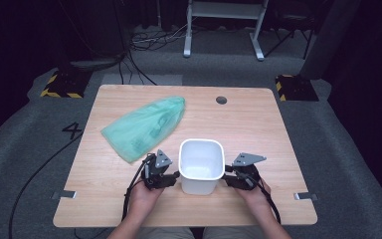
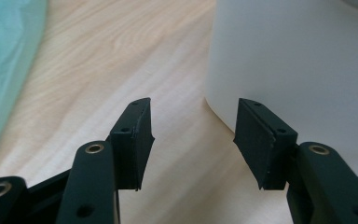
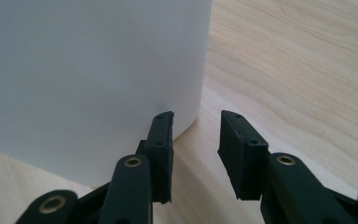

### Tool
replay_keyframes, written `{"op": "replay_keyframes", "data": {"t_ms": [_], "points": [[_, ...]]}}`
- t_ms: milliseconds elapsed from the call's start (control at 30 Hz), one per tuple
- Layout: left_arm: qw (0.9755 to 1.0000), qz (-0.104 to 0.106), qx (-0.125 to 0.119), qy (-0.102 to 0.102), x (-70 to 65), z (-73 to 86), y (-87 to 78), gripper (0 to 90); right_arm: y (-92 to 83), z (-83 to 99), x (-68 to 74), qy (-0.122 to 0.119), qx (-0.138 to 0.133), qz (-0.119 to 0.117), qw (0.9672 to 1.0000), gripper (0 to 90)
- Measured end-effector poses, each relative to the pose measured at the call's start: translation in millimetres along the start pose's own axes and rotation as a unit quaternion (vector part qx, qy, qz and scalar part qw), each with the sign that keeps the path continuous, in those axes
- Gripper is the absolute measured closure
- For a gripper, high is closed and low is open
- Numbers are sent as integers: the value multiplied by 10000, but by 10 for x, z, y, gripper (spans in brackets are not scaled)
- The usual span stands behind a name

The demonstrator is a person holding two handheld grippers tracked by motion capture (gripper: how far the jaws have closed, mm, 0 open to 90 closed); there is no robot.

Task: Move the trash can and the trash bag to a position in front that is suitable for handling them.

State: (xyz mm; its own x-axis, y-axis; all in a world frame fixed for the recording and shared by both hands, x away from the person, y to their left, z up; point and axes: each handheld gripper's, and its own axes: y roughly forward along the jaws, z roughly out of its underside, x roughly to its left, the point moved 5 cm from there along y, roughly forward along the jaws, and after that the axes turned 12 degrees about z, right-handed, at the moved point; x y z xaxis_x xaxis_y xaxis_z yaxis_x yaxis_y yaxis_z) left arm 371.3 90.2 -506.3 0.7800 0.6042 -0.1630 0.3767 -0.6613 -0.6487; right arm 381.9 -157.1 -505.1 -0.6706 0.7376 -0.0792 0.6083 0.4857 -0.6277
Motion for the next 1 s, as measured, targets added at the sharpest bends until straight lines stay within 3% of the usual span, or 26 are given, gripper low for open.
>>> {"op": "replay_keyframes", "data": {"t_ms": [167, 233, 333, 400, 433, 567, 667, 800, 900, 1000], "points": [[9997, -22, 162, 192, -94, 60, -26, 382, -88, 140, 29, 2, 10, -85, 10000, 553], [9992, -246, 185, 245, -41, 64, -50, 368, -110, 161, 22, -11, -32, -62, 10000, 545], [9983, -547, 171, 99, 151, 30, -113, 338, -140, 175, -11, 5, -55, 50, 10000, 531], [9980, -606, 168, 87, 207, 18, -125, 333, -148, 179, -26, 15, -68, 60, 10000, 527], [9965, -801, 246, -24, 371, -13, -140, 327, -157, 189, -47, 38, -63, 92, 9999, 519], [9955, -871, 220, -314, 681, -71, -123, 289, -165, 219, -78, 98, -42, 140, 9998, 511], [9950, -892, 266, -369, 878, -101, -89, 262, -164, 253, -87, 141, -10, 174, 9997, 508], [9939, -997, 213, -408, 1040, -115, -44, 244, -142, 303, -104, 181, 53, 193, 9996, 506], [9930, -1013, 365, -477, 1136, -107, 21, 298, -136, 316, -102, 247, 72, 119, 9996, 509], [9902, -1177, 500, -568, 1212, -96, 75, 374, -137, 326, -94, 283, 84, 59, 9995, 512]]}}
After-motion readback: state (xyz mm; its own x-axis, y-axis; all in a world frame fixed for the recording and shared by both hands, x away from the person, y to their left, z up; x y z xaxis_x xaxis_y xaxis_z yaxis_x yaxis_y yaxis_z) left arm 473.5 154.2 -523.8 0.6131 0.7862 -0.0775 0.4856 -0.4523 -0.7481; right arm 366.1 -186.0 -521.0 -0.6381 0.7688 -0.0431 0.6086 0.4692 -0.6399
